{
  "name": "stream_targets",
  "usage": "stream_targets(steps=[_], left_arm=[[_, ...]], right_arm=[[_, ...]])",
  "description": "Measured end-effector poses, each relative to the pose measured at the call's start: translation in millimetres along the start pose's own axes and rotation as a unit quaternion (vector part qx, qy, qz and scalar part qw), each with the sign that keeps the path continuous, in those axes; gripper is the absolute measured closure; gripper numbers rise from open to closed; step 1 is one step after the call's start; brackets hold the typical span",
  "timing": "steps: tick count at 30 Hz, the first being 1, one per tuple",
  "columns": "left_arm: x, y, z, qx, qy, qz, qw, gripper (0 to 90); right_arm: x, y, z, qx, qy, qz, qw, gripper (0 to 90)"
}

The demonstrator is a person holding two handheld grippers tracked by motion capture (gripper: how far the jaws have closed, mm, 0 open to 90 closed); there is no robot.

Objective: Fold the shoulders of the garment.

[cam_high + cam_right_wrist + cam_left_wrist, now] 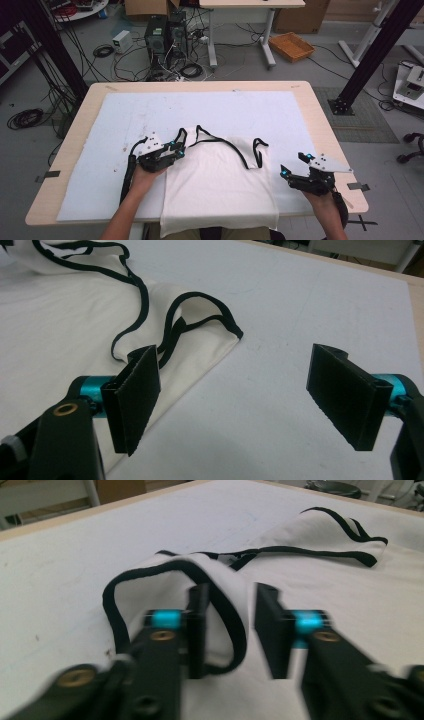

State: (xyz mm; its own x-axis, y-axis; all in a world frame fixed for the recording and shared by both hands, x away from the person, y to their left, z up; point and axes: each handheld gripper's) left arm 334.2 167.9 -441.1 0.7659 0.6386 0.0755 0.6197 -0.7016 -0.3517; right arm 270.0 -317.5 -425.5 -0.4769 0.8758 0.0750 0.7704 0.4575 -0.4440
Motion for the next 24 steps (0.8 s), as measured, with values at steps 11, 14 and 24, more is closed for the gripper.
stream_targets(steps=[11,14,24], left_arm=[[7.9,26.4,-38.3,0.023,0.058,0.006,0.998,50.4],[8.2,49.4,-40.0,0.075,0.084,0.024,0.9934,50.5],[14.6,54.6,-38.4,0.056,0.075,0.002,0.9956,86.6]], right_arm=[[4.0,2.9,-0.2,0.005,-0.003,0.0,1.0,21.5],[3.4,3.0,0.4,0.006,-0.003,0.001,1.0,21.5],[2.0,3.6,2.0,0.011,-0.001,0.0,0.9999,21.5]])
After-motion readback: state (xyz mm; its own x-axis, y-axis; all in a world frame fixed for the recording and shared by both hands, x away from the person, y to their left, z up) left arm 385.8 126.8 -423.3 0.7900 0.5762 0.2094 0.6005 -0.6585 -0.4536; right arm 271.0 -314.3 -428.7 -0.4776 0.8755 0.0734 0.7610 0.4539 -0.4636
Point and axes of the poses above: each handheld gripper's, and its own axes: y roughly forward along the jaws, z roughly out of its underside, x roughly to its left, and after that the axes turned 7 degrees about y, right-handed
